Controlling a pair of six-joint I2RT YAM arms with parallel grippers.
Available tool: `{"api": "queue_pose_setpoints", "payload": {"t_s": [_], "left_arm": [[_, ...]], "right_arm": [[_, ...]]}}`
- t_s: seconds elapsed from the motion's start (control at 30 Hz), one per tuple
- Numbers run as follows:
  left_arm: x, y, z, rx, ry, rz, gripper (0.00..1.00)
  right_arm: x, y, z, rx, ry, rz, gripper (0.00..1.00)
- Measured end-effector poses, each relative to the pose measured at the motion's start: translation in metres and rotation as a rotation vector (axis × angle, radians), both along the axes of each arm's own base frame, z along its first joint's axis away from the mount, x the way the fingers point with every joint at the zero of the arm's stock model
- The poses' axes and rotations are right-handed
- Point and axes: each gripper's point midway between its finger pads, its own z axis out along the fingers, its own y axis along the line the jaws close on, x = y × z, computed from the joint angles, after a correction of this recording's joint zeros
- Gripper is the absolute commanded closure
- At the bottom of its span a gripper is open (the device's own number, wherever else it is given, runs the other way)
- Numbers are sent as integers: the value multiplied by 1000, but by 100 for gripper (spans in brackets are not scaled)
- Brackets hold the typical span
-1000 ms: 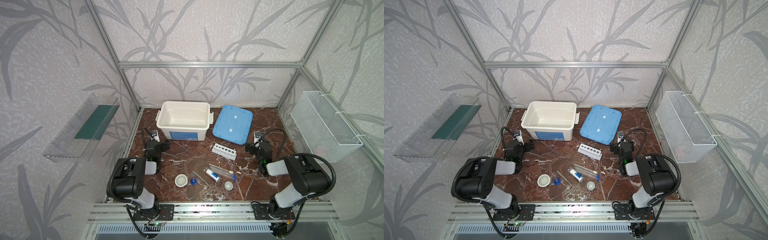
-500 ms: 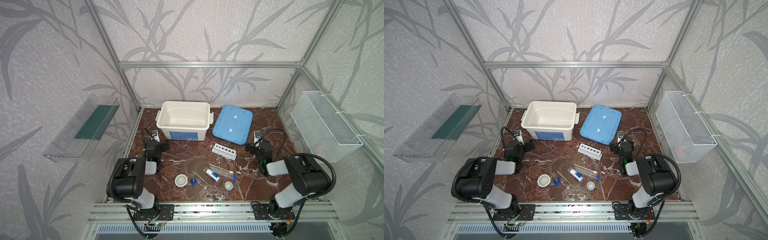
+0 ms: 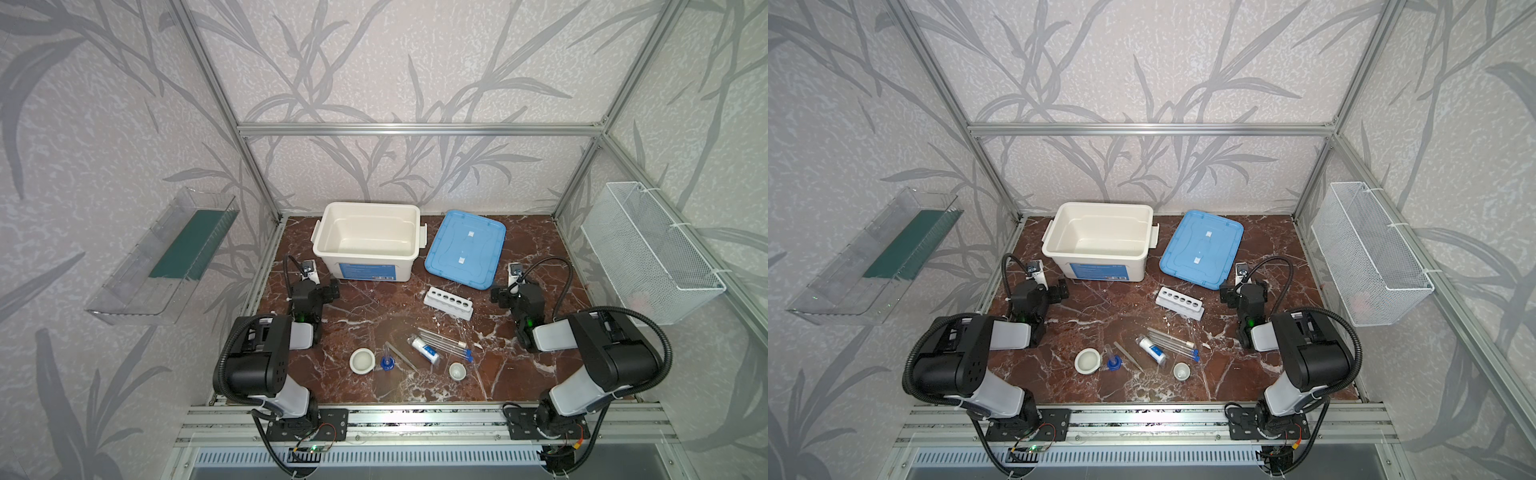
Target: Organize the chemistry lab equipment
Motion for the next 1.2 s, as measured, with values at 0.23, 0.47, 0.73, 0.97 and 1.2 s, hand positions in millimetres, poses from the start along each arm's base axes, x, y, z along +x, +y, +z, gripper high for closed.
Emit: {"api": "queue_pose_setpoints", "payload": {"t_s": [0.23, 0.47, 0.73, 0.97, 1.2], "left_arm": [[-3, 3, 3, 1, -11, 18, 14], [-15, 12, 46, 13, -97, 83, 19], [-21, -5, 110, 24, -175, 69, 24], [-24, -41, 180, -18, -252, -30, 26], [-25, -87, 202, -92, -149, -206, 26]], "right_arm": [[0, 1, 0, 2, 1, 5, 7], [-4, 1, 31, 4, -27, 4, 9], [-11, 27, 94, 4, -78, 60, 14], [-33, 66, 128, 35, -24, 184, 21], [-61, 118, 131, 78, 119, 371, 32]]}}
